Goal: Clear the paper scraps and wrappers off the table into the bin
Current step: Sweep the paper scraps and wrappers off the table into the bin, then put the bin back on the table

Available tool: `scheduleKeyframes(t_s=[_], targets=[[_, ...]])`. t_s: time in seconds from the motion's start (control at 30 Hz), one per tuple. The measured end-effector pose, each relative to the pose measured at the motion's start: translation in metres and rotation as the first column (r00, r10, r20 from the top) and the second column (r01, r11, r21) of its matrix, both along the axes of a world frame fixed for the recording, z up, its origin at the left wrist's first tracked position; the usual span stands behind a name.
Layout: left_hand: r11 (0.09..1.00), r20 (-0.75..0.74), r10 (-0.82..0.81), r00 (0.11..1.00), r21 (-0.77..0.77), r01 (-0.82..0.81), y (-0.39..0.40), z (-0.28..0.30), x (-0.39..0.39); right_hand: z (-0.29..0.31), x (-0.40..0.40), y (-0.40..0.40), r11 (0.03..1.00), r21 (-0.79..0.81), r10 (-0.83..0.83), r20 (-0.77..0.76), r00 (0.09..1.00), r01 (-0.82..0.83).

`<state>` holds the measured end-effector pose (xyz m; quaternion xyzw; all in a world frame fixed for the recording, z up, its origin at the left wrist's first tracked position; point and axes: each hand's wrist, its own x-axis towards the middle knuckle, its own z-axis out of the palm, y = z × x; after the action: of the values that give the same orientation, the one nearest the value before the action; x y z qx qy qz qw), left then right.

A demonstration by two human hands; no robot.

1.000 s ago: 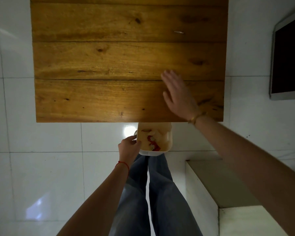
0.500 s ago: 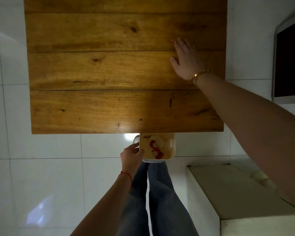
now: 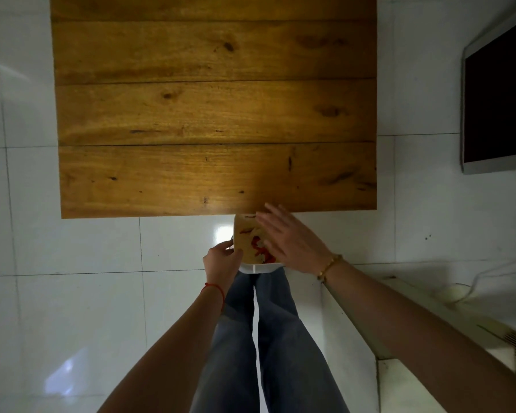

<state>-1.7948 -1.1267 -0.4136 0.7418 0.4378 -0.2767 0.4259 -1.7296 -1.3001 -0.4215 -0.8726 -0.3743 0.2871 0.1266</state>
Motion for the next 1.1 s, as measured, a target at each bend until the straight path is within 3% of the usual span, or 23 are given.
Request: scheduleKeyframes(t_s=[0.1,0.33,0.47,0.57,0.97,1.1], targets=[[1.0,0.004,-0.004,1.0,0.007,0.004,0.0,0.005,-0.009,0.003,-0.034,-0.004,1.0,0.026,0.011,-0.048,0.999,-0.01],[1.0,-0.006,-0.024,1.0,-0.01,0.024,0.003,0.028,-0.029,0.028,-0.057,-0.006,0.961,0.105,-0.25,-0.065,0.966,0.255],[0.999,0.015,-0.046,0.999,-0.01,0.046,0.008,0.058,-0.034,0.051,-0.061,-0.008,0.821,0.155,-0.536,-0.124,0.835,0.55],[0.996,0.075,-0.086,0.993,0.015,0.085,0.012,0.087,-0.032,0.07,-0.064,-0.012,0.709,0.19,-0.656,-0.176,0.734,0.679],[0.995,0.227,-0.094,0.969,0.043,0.086,0.027,0.176,0.017,0.151,-0.029,0.008,0.499,0.255,-0.799,-0.234,0.553,0.828],[0.999,0.291,-0.048,0.955,0.004,0.049,0.031,0.192,0.044,0.165,-0.003,0.014,0.502,0.235,-0.807,-0.218,0.548,0.833]])
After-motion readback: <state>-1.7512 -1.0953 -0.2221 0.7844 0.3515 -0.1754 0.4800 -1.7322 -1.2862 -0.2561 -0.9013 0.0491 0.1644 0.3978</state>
